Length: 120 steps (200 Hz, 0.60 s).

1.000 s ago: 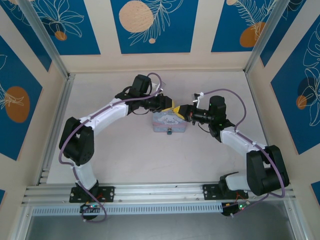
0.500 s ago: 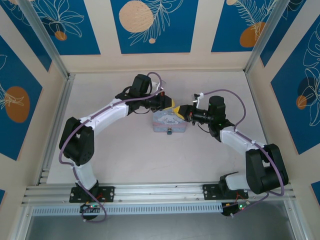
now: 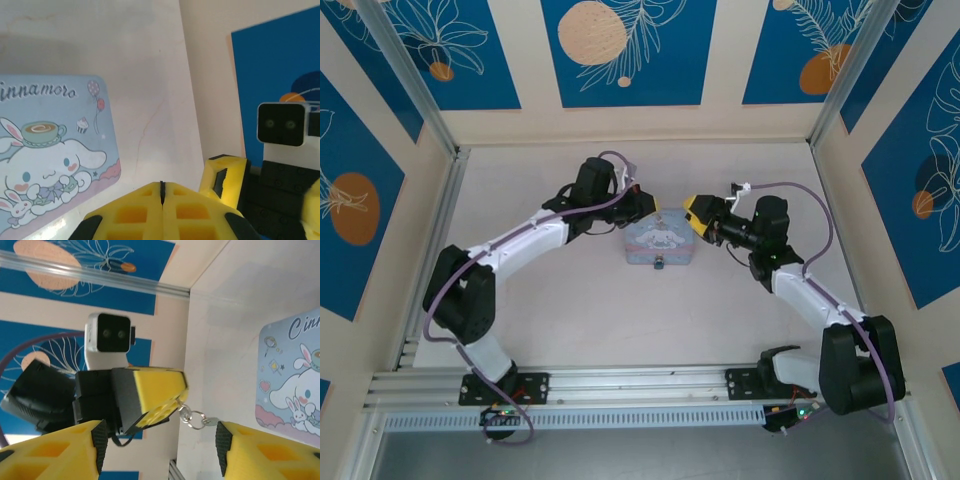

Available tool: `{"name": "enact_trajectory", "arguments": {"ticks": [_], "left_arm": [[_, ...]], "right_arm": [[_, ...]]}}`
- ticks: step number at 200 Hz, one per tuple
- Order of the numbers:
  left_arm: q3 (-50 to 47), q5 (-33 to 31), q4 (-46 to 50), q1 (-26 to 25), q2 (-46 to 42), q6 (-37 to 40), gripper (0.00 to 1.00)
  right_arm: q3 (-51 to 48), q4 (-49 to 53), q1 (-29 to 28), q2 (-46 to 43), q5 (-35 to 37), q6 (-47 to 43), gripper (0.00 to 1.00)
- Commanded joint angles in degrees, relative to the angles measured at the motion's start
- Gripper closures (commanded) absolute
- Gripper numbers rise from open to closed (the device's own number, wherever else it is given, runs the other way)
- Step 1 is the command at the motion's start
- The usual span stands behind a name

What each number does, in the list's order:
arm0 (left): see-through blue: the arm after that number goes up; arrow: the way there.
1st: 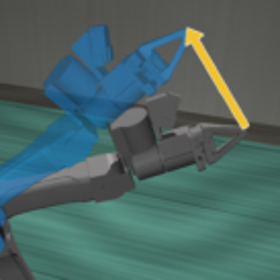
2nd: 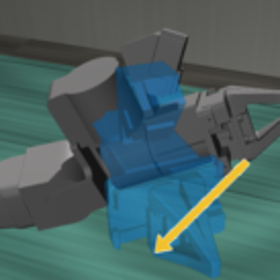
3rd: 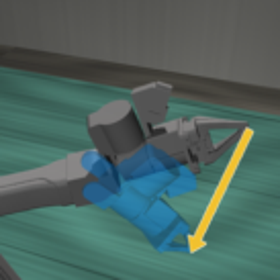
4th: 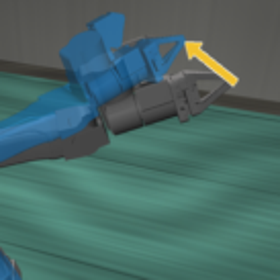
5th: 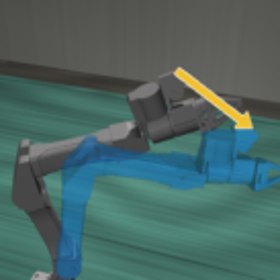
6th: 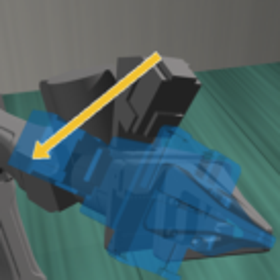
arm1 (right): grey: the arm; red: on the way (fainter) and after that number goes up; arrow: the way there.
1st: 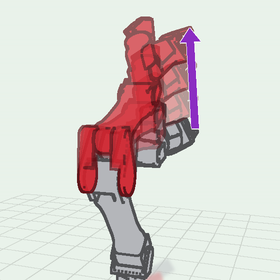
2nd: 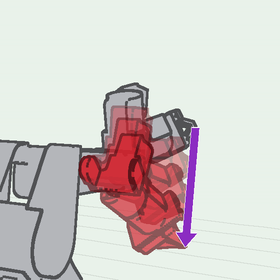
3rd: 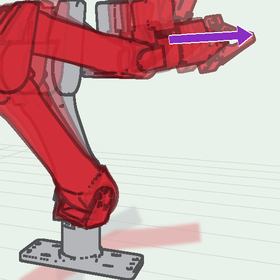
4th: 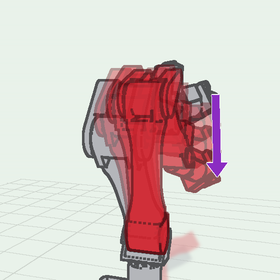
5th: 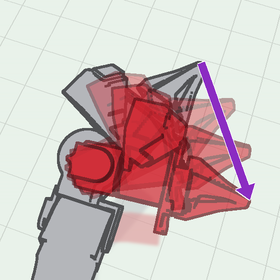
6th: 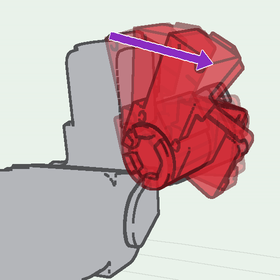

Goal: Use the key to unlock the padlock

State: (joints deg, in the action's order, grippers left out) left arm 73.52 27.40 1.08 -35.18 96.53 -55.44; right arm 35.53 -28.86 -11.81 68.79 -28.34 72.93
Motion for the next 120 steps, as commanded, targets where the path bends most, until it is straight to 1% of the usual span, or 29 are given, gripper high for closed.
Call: {"name": "enact_trajectory", "arguments": {"ticks": [1, 22, 38, 67, 84, 120], "left_arm": [[-2.78, -6.57, -8.86, -0.51, -2.77, -8.15, 1.0], [-5.59, -10.14, -14.05, -0.53, -3.46, -13.77, 1.0], [-6.71, -11.69, -17.02, -0.66, -3.51, -16.09, 1.0], [-6.72, -12.41, -18.7, -0.91, -3.38, -16.46, 1.0], [-6.94, -12.97, -19.11, -1.06, -3.61, -16.38, 1.0], [-7.41, -13.17, -20.05, -1.23, -3.47, -16.54, 1.0]], "right_arm": [[-0.35, -5.47, -1.46, 1.35, 4.81, 2.31, 0.38], [0.46, -11.58, -2.87, 5.35, 5.73, 3.6, 0.39], [1.59, -15.81, -4.32, 8.75, 6.06, 4.75, 0.4], [4.08, -21.06, -6.52, 14.09, 5.8, 6.26, 0.44], [5.74, -21.25, -7.64, 15.88, 5.57, 6.09, 0.47], [7.37, -22.44, -8.85, 18.06, 4.92, 6.25, 0.56]]}}
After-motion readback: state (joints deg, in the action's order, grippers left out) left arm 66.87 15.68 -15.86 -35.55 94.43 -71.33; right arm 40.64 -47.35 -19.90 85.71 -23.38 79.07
